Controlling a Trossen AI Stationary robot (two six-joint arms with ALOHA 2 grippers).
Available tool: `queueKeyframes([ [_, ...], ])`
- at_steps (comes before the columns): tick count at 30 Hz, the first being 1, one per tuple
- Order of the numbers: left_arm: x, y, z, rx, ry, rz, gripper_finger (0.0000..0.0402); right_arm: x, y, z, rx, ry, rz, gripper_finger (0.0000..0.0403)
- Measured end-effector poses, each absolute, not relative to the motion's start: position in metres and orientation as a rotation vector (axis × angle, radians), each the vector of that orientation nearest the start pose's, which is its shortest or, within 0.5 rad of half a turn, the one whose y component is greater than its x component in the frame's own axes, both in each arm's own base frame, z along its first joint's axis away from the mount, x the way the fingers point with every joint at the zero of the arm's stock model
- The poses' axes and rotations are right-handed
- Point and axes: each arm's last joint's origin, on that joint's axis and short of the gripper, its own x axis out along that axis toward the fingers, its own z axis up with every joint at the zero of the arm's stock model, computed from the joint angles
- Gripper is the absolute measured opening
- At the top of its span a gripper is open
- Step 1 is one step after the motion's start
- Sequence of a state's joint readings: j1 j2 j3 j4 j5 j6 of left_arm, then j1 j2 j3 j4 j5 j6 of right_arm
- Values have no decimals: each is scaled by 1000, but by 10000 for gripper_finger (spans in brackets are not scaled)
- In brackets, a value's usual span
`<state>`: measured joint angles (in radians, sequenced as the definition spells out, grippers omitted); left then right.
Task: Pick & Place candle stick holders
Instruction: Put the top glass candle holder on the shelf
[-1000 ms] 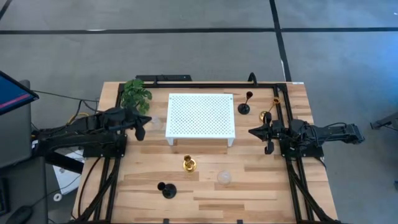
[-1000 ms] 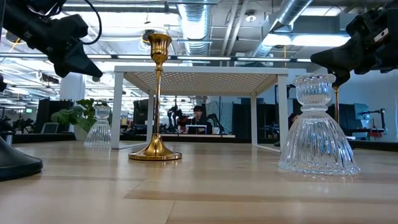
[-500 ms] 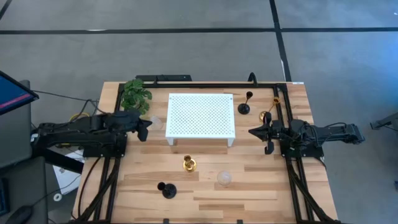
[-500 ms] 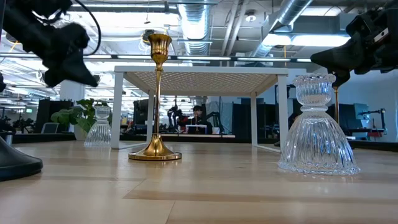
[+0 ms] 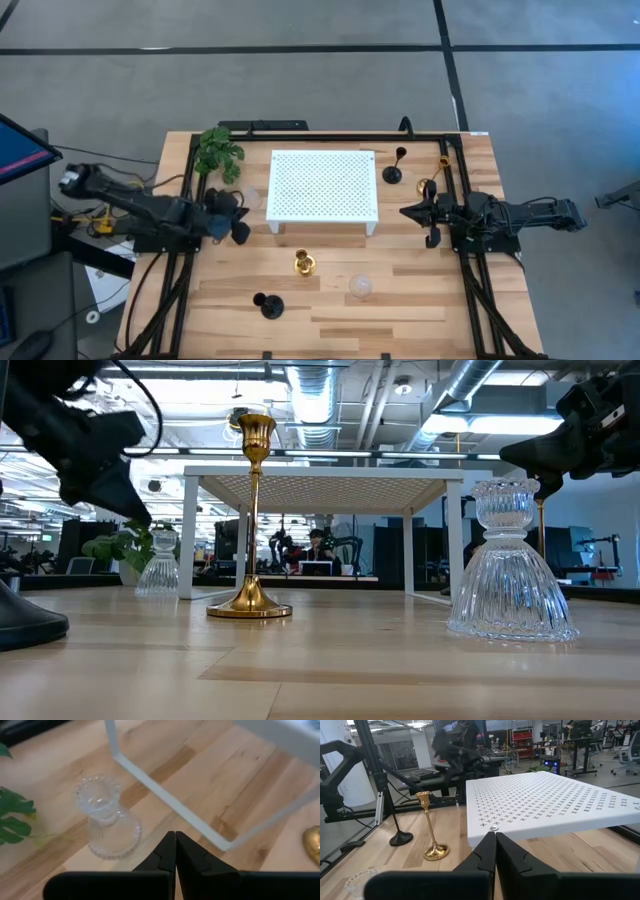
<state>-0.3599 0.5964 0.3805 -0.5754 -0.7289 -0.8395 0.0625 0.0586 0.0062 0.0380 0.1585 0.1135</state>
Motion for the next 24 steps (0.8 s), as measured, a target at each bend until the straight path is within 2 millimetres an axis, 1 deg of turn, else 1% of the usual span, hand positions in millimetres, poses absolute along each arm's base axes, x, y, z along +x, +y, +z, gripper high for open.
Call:
queueKeyframes([
  [4, 114, -37, 192, -365, 423, 600, 3, 101, 2, 165, 112, 9, -97, 0],
  [7, 114, -43, 187, -357, 419, 620, 3, 101, 2, 165, 112, 10, -97, 0],
  [19, 129, -56, 152, -300, 547, 757, 3, 101, 2, 165, 112, 9, -97, 0],
  [24, 131, -58, 145, -321, 589, 772, 3, 101, 2, 165, 112, 9, -97, 0],
])
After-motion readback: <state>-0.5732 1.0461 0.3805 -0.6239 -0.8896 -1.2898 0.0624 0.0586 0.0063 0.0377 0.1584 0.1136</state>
